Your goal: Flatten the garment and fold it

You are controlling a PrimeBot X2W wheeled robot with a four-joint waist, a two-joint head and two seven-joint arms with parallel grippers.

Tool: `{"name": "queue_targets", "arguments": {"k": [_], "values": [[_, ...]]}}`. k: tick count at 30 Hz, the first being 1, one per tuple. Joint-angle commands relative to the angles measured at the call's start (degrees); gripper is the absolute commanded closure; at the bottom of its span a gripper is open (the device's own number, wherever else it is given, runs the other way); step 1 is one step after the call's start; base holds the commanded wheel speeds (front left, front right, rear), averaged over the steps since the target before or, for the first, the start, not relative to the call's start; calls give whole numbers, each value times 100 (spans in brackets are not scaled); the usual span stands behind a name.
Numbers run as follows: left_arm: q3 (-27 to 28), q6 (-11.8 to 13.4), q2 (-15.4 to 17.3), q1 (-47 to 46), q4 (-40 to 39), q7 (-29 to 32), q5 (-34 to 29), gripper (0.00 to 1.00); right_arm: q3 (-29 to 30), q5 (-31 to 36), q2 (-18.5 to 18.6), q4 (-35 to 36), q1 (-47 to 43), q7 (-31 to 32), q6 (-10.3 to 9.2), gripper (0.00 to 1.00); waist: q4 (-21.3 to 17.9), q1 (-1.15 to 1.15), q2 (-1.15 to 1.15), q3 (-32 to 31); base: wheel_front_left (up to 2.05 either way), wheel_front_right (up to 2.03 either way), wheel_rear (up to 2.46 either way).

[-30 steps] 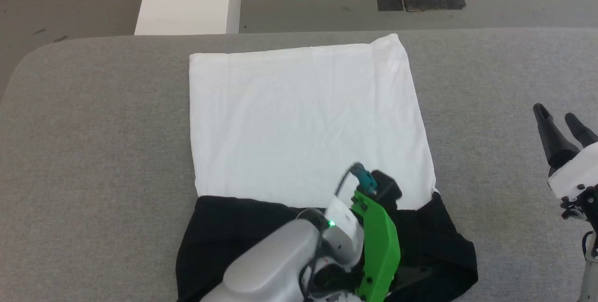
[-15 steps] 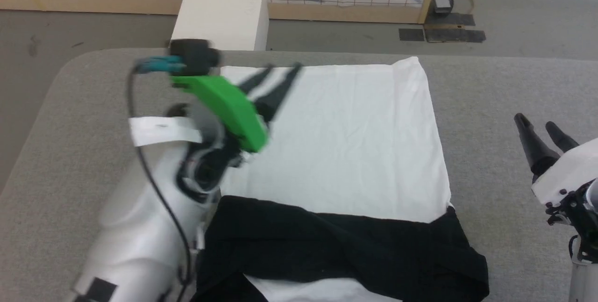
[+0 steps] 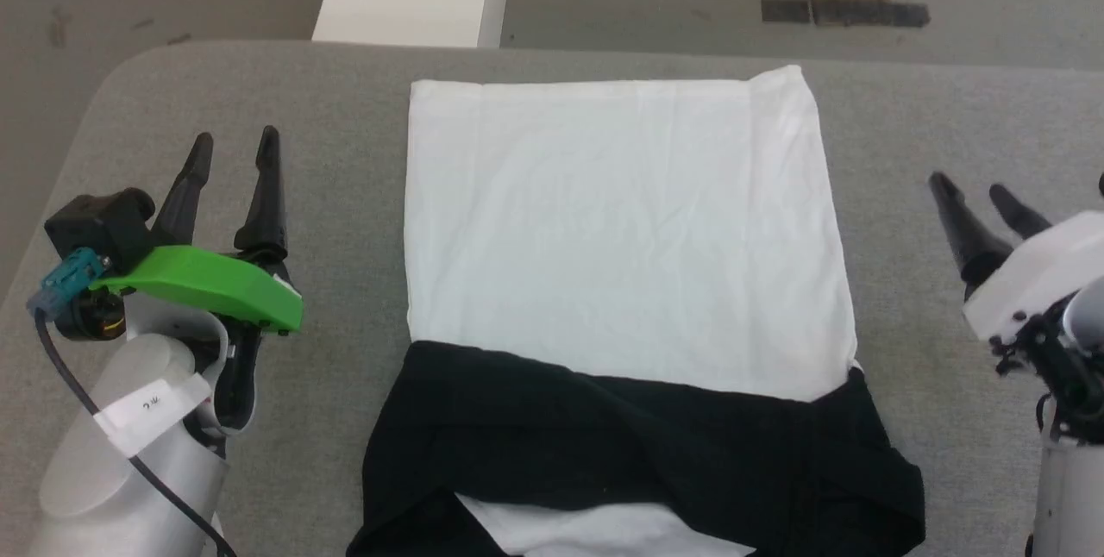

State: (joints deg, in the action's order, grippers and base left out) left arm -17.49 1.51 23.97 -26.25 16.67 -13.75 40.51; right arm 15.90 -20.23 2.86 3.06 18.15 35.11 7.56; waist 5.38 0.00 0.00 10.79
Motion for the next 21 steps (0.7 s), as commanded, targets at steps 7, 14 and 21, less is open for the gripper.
{"name": "queue_targets", "arguments": {"k": [7,14,21], "values": [[570,-133,-220,265,-592,-121,-382,0,93,829,2,-287,1412,519,-8,0,304,0,0,1111,0,0,0],[1188,-476,-554,247,-1040,-123,-731,0,-276,1921,354,-861,3156,1662,-8,0,660,0,0,1964,0,0,0],[1556,-747,-792,109,-1292,-124,-974,0,-662,2613,770,-1582,4539,2960,-8,0,911,0,0,2664,0,0,0]]}}
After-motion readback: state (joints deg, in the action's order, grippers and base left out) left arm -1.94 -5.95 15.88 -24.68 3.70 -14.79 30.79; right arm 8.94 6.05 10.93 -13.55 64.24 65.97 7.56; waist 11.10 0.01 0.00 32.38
